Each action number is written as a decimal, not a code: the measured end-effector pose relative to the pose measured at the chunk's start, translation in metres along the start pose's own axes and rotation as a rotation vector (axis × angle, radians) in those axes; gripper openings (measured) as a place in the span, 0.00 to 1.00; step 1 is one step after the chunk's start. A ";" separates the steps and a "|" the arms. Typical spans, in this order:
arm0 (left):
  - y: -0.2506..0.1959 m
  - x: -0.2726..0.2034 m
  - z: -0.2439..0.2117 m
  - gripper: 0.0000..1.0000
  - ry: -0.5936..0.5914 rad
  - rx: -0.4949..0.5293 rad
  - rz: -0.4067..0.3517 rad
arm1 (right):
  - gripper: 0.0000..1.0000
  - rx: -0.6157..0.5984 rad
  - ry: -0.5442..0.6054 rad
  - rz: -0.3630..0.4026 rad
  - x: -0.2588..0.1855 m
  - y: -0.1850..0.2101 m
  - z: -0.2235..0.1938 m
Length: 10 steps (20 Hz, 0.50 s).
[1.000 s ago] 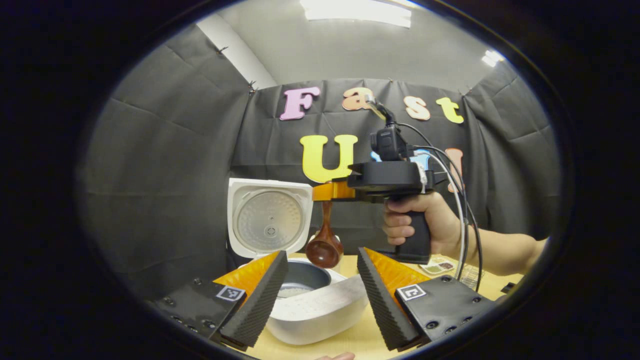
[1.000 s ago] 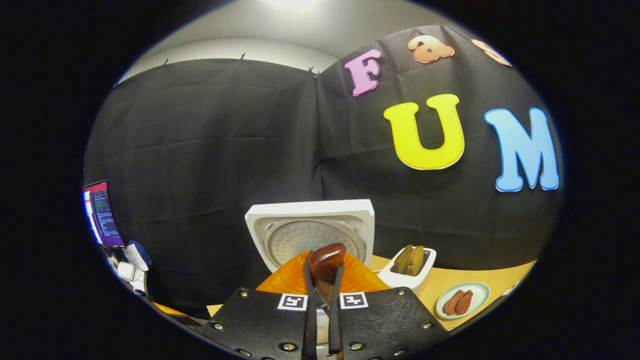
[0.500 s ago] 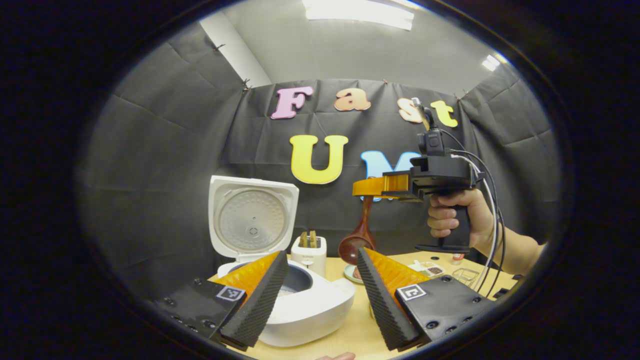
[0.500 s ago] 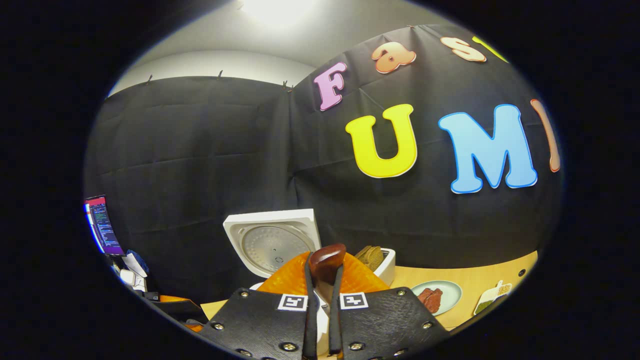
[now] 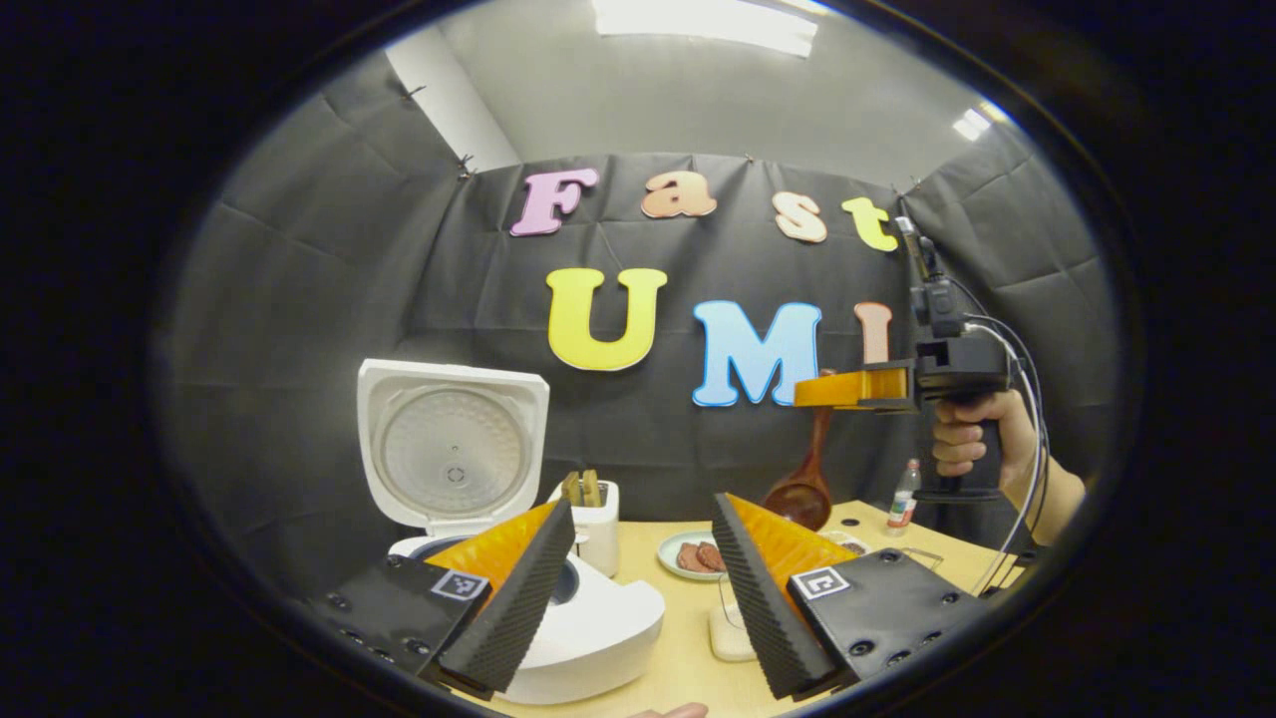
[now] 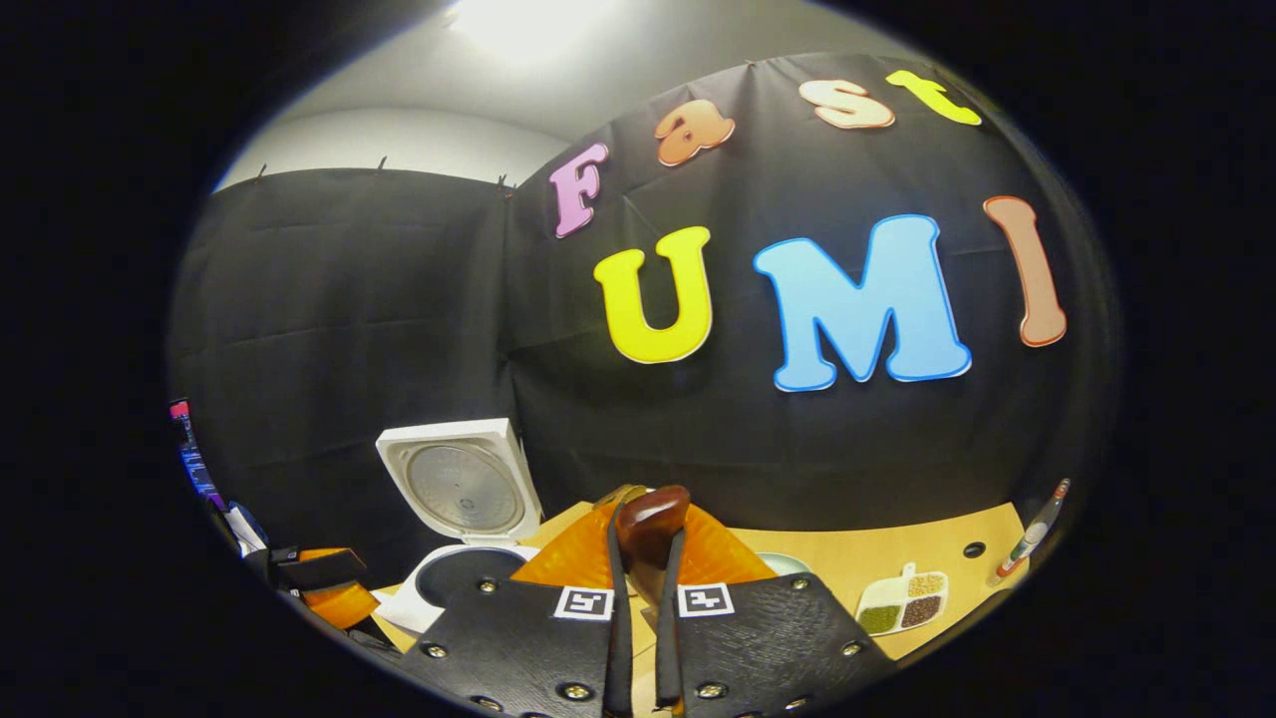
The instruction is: Close the left gripper, press the button to open the rice cooker; take a wooden spoon from the chopstick holder with the right hand, scoop a spoonful of rice and pour it into the rice cooker, then put the wooden spoon back into the chopstick holder.
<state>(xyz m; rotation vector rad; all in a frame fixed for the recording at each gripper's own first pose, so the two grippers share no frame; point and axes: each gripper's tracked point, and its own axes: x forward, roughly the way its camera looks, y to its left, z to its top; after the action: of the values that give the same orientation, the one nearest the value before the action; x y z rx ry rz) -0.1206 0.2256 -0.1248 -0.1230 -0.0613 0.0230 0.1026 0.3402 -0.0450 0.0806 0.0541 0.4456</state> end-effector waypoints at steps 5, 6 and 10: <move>-0.023 0.016 0.014 0.94 0.008 0.030 -0.028 | 0.09 0.007 -0.002 -0.077 -0.041 -0.060 0.002; -0.031 0.018 0.017 0.96 0.007 0.035 -0.036 | 0.09 0.010 -0.007 -0.096 -0.048 -0.072 0.002; -0.057 0.026 0.025 0.96 0.001 0.057 -0.063 | 0.09 0.046 -0.027 -0.154 -0.073 -0.113 0.002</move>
<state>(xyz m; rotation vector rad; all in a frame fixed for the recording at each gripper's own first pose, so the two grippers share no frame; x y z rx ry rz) -0.0952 0.1726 -0.0916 -0.0641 -0.0639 -0.0380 0.0851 0.2066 -0.0507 0.1268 0.0432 0.2897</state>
